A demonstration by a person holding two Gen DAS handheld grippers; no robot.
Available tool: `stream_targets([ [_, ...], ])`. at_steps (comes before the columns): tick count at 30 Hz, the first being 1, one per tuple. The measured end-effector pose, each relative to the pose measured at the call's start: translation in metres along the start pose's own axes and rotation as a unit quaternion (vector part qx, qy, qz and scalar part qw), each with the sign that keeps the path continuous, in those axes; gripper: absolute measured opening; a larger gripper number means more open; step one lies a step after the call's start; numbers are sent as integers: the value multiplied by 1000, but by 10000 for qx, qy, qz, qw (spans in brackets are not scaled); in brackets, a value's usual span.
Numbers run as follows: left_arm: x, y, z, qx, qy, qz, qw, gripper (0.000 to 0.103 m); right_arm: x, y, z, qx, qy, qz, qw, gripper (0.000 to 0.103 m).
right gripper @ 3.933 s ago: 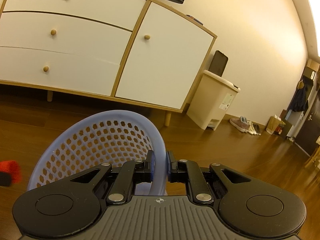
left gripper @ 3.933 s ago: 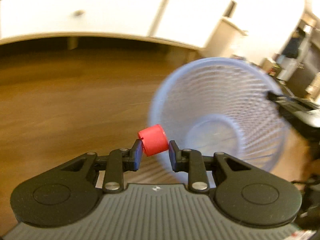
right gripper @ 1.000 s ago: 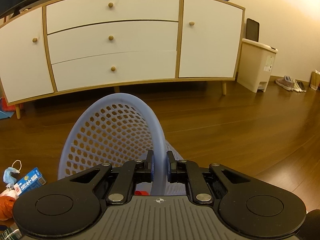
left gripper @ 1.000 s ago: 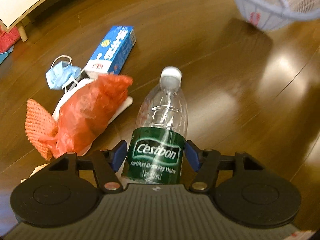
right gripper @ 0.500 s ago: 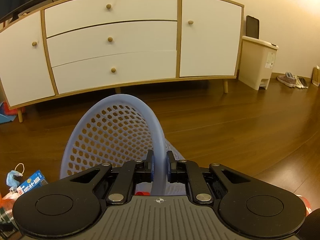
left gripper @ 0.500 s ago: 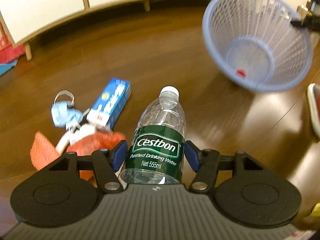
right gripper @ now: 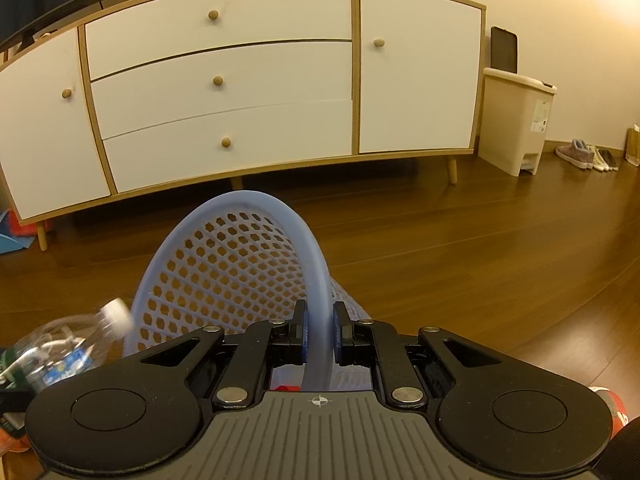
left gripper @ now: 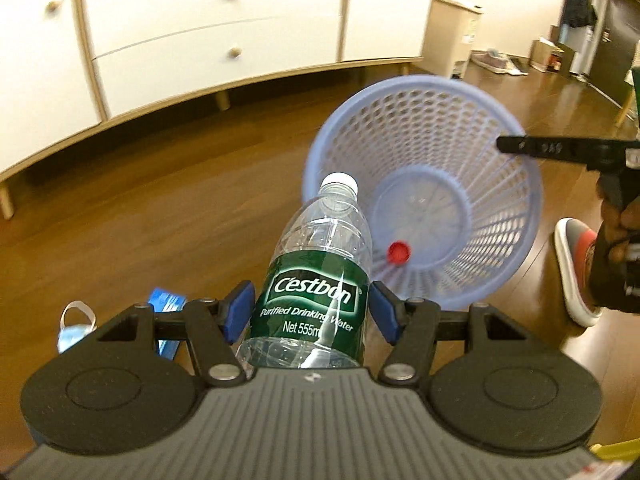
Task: Collect trash
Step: 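Drop the water bottle from the left tool into the wastebasket, then grasp the red plastic bag with the left tool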
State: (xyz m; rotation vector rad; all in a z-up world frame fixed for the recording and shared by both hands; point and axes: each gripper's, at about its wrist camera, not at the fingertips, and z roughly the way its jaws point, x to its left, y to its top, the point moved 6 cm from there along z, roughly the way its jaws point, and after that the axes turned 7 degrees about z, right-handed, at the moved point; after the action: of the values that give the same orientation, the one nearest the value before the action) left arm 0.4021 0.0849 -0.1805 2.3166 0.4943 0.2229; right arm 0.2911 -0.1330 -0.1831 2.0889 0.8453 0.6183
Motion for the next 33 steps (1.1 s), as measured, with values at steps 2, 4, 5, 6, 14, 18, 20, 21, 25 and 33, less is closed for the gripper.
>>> stream_targets([
  [2,-7,12,7,-53,-105,31,9999,58,-1,0,0,-3,-15,10,10000,8],
  [4,-14,25,16,-71,-244,21,9997,59,-4,1,1,-3,-31,49,10000,8],
  [5,-17,31,19,-73,-329,-19,9994,59,-4,1,2,-7,-44,59,10000,8],
  [6,-19,37,24,-76,-462,-88,9989,60,-4,1,2,-10,-57,69,10000,8],
  [14,-12,57,30,-303,-548,-476,9969,72,2,0,2,-24,-92,-4,10000,8],
  [18,-4,52,24,-287,-387,-558,9973,72,-3,1,4,-6,-182,77,9998,8],
  [20,4,45,19,-274,-313,-613,9972,72,-6,2,6,20,-196,177,9996,8],
  [21,10,40,16,-256,-274,-671,9970,72,-7,2,6,22,-211,202,9996,8],
  [25,34,13,4,-127,-21,-907,9958,72,-9,2,5,25,-234,257,9994,8],
  [33,65,-55,-28,250,683,-1213,9899,72,-9,4,5,13,-266,238,9994,8],
])
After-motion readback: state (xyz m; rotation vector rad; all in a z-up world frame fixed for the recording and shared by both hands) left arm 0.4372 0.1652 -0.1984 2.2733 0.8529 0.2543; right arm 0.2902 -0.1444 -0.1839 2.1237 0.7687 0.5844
